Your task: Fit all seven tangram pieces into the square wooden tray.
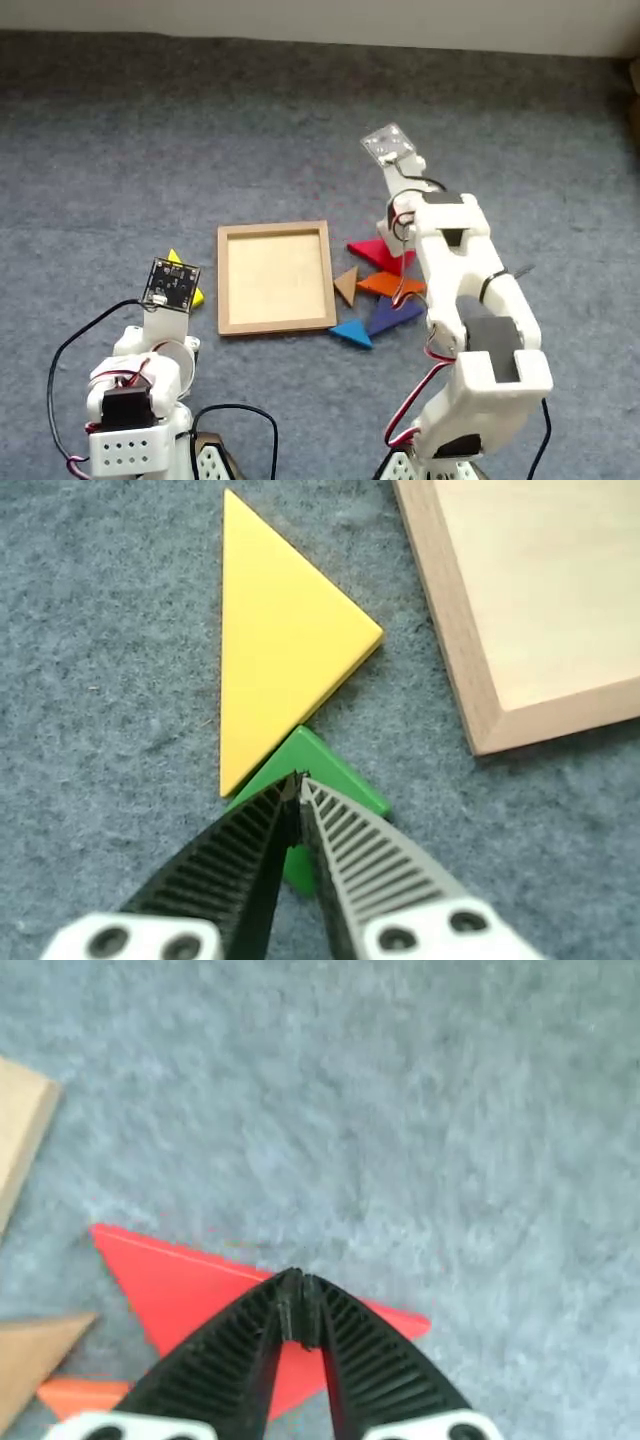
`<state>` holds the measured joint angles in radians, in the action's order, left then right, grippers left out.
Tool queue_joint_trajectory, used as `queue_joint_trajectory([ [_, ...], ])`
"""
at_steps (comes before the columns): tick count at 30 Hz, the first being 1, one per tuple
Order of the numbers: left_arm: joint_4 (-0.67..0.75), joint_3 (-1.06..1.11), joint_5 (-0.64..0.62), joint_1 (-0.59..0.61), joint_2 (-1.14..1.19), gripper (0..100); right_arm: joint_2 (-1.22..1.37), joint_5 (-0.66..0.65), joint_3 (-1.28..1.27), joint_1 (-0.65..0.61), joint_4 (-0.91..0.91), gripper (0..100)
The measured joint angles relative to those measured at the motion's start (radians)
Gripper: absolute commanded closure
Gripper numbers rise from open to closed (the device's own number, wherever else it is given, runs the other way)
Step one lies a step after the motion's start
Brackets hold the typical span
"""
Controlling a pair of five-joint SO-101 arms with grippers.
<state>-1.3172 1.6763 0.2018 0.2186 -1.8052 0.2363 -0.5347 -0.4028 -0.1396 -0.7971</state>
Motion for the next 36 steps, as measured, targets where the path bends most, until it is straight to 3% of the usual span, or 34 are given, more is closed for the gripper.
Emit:
queue_joint_trajectory([
  [15, 0.000, 0.000, 0.000, 0.000, 0.000, 98, -0.344, -0.003, -0.021, 0.012, -0.384, 98.4],
  [25, 0.000, 0.000, 0.000, 0.000, 0.000, 98, -0.327, -0.265, -0.021, 0.011, -0.408, 62.2],
  [36, 0.000, 0.000, 0.000, 0.000, 0.000, 98, -0.166, -0.281, -0.017, -0.031, -0.408, 61.2],
])
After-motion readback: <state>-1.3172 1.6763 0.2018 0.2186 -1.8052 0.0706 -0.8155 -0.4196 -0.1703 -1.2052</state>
